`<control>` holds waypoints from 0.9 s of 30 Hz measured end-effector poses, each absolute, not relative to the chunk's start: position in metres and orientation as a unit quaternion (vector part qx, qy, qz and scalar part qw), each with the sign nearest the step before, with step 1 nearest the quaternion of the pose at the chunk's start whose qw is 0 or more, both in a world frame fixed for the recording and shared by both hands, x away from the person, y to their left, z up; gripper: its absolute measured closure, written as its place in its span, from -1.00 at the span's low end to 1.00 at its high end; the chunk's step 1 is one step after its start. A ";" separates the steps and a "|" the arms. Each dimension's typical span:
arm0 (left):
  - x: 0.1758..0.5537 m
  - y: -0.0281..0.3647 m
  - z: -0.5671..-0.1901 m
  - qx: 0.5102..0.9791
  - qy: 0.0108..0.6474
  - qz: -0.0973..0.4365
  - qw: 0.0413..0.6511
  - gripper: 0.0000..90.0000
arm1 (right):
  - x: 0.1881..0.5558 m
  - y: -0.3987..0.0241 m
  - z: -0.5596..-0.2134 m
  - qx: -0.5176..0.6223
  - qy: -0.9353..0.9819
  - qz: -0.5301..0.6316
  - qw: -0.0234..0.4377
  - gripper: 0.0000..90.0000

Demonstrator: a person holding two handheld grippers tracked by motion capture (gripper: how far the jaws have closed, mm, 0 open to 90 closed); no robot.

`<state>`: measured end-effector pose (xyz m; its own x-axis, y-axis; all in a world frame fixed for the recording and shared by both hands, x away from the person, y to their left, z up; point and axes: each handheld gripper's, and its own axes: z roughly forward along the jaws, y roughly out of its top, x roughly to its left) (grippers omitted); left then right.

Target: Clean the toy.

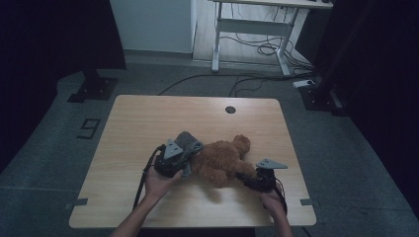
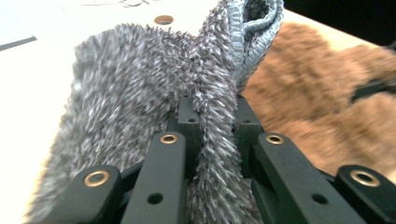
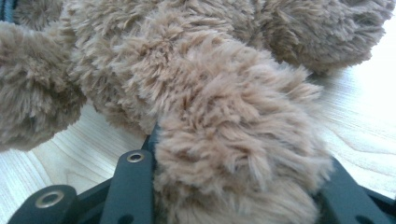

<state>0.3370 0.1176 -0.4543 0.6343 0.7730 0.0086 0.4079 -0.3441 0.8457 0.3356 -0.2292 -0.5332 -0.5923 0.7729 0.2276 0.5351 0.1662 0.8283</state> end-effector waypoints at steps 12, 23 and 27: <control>0.353 0.147 -0.484 0.783 0.441 0.200 0.391 0.74 | 0.335 -0.226 -0.534 0.431 0.756 0.479 0.119 0.25; 0.363 0.172 -0.500 0.766 0.474 0.145 0.410 0.73 | 0.337 -0.224 -0.537 0.430 0.759 0.474 0.121 0.24; 0.360 0.182 -0.496 0.750 0.478 0.128 0.438 0.73 | 0.338 -0.223 -0.539 0.432 0.759 0.472 0.121 0.24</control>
<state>0.3599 0.1817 -0.4961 0.5093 0.8303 -0.2262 0.6055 -0.1590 0.7798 0.3381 -0.2226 -0.5389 -0.5981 0.7697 0.2233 0.5415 0.1827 0.8206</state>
